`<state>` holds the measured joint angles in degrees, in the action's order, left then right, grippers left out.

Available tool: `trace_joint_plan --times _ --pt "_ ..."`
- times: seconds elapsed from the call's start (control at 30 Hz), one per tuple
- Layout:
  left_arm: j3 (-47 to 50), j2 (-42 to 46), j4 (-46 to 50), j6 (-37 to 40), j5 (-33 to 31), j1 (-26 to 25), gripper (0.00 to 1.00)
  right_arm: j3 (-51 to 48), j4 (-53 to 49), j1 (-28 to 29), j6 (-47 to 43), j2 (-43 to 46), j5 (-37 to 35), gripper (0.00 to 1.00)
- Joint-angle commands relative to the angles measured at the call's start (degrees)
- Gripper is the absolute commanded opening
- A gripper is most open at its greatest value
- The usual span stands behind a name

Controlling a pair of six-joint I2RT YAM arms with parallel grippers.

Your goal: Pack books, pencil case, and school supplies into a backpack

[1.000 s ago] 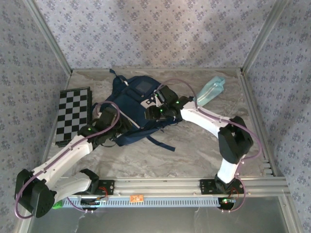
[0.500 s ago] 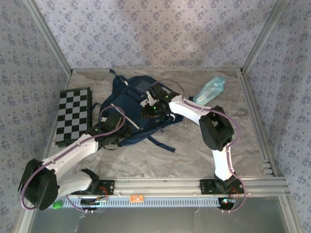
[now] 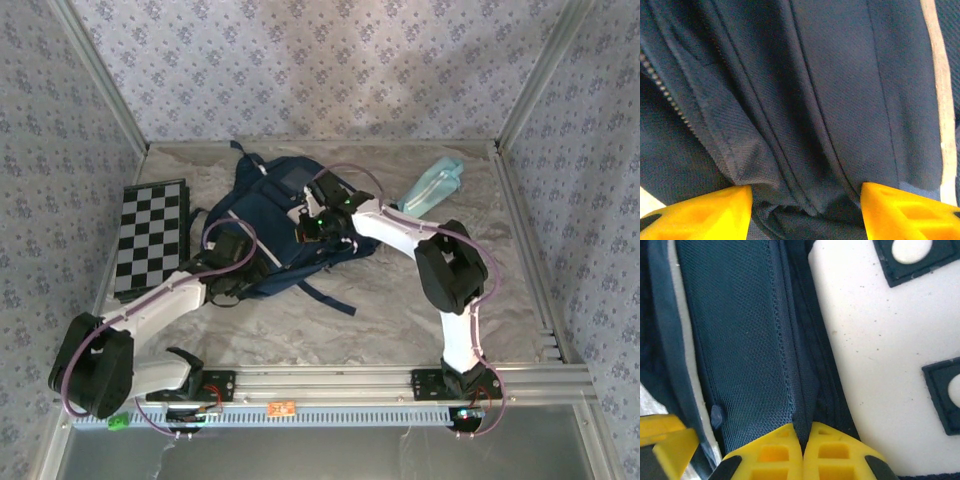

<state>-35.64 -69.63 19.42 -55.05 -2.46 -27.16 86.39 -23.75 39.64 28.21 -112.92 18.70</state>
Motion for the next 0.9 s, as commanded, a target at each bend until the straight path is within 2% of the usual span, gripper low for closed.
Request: trace_joint_plan --times 0.0,0.13,0.3,0.47,0.57,0.77,0.87 --pt "-1.9 -1.5 -2.7 5.5 -1.9 4.5 0.59 -2.7 4.4 1.0 6.7 6.1 4.8 0.0" --pt "-2.2 0.6 -4.3 8.8 -1.4 7.6 0.59 -7.4 14.3 2.4 15.2 8.0 4.3 0.0" --pt "-3.3 5.1 -0.7 11.9 -1.2 7.6 0.63 -5.0 16.8 2.4 18.8 5.9 3.2 0.0" --pt "-3.4 10.6 4.8 11.9 -1.4 6.9 0.7 -5.4 19.7 2.5 21.4 9.4 -0.9 0.0" --pt "-4.2 13.5 7.6 11.4 -2.5 4.0 0.73 -6.4 21.7 2.2 23.6 11.3 -1.6 0.0" --pt "-7.4 13.0 9.1 9.1 -7.3 -7.5 0.87 -7.4 23.9 1.6 27.0 12.5 -2.8 0.0" --pt "-10.0 10.5 9.3 7.1 -12.2 -14.0 0.91 -8.0 24.7 1.5 27.6 12.2 -2.6 0.0"
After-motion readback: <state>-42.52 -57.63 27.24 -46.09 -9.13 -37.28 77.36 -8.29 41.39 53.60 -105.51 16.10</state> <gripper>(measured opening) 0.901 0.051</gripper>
